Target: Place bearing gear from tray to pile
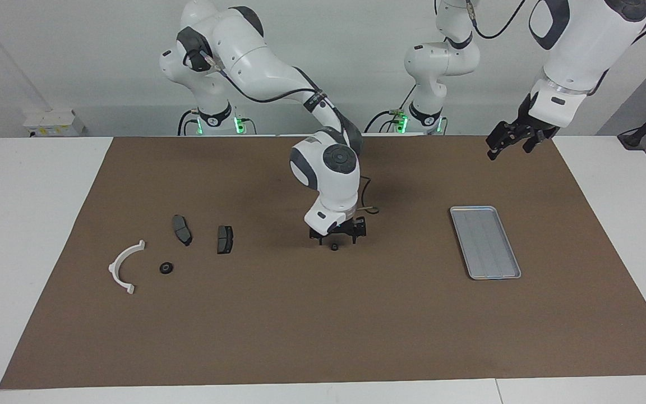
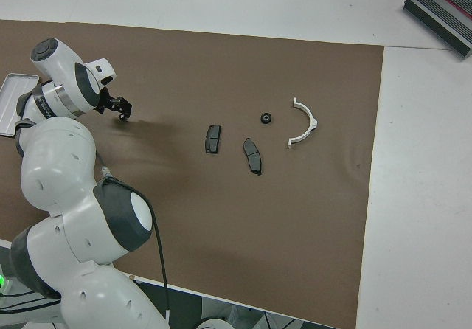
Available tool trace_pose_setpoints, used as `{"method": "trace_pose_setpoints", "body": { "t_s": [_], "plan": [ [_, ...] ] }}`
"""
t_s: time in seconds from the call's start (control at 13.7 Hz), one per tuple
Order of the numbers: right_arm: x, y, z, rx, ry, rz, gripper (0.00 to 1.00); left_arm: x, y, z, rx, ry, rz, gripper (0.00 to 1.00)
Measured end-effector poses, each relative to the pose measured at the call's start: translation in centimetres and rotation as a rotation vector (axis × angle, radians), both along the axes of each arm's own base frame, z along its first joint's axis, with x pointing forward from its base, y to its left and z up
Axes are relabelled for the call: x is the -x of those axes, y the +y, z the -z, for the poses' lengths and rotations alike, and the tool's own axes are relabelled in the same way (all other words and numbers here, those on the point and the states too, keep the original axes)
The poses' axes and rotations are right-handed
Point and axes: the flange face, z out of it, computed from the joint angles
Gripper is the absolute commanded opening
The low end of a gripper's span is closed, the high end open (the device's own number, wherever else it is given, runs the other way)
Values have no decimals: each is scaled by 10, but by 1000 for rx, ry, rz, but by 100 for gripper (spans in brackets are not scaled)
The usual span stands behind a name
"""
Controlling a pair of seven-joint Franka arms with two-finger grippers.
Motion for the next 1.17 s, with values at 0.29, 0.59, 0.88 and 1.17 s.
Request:
{"method": "trace_pose_setpoints", "body": {
  "t_s": [0.29,0.59,0.88,1.17],
  "plan": [
    [6,-4,12,6,9,-1,98,0,0,0,0,0,0,100],
    [7,-6,12,7,9,0,85,0,0,0,0,0,0,100],
    [7,-5,11,1,1,0,85,0,0,0,0,0,0,100],
    [4,-8,10,-7,-10,5,85,0,0,0,0,0,0,100]
  ]
}}
